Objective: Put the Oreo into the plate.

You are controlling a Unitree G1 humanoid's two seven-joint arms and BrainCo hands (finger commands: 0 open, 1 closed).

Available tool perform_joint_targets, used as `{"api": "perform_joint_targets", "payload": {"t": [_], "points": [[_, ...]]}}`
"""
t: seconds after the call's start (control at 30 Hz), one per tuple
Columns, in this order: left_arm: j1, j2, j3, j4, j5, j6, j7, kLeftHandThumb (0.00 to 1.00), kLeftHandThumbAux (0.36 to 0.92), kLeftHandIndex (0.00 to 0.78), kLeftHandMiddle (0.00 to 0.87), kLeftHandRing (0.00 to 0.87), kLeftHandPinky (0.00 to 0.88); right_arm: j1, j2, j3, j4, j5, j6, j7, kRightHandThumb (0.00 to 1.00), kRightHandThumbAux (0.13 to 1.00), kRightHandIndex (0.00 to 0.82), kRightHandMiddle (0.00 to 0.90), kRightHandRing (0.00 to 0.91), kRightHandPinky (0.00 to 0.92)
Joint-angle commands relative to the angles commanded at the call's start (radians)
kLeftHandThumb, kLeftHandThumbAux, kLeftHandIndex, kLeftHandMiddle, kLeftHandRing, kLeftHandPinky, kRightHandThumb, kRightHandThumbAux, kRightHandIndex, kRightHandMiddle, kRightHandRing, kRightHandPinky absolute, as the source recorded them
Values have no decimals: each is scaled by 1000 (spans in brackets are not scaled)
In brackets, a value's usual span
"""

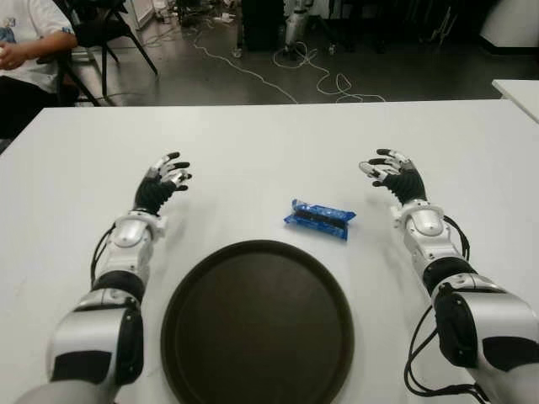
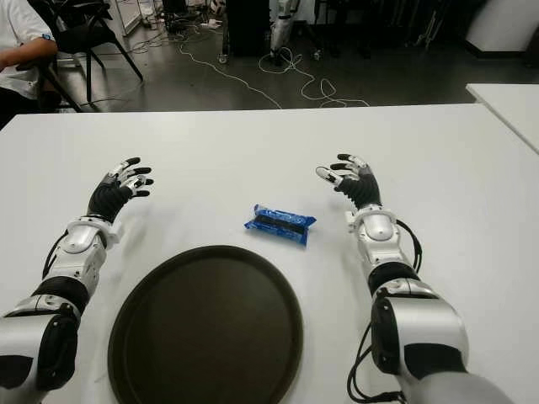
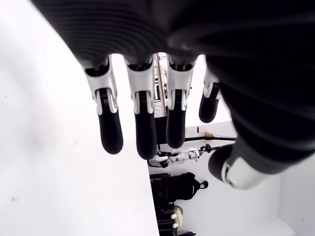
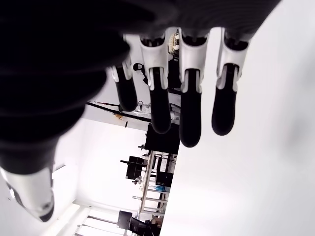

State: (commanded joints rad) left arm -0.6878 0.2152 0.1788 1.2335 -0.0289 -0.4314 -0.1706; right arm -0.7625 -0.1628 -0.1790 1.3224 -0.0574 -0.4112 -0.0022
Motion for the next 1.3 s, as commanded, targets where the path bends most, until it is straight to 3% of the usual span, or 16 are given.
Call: {"api": "perform_joint_targets", "payload": {"t": [0.53,1.3], "points": [[-1,-3,2,3,-1,1,3,311,633,154,246,278,319,3,1,-1,-1,-3,-8,-11,0,663,230,329,376,434],[0,-2,-2,-2,2,-6,1,287,640,154,236,277,328,2,-10,44,0,-57,-6,-64,0,692,220,317,350,384]]}}
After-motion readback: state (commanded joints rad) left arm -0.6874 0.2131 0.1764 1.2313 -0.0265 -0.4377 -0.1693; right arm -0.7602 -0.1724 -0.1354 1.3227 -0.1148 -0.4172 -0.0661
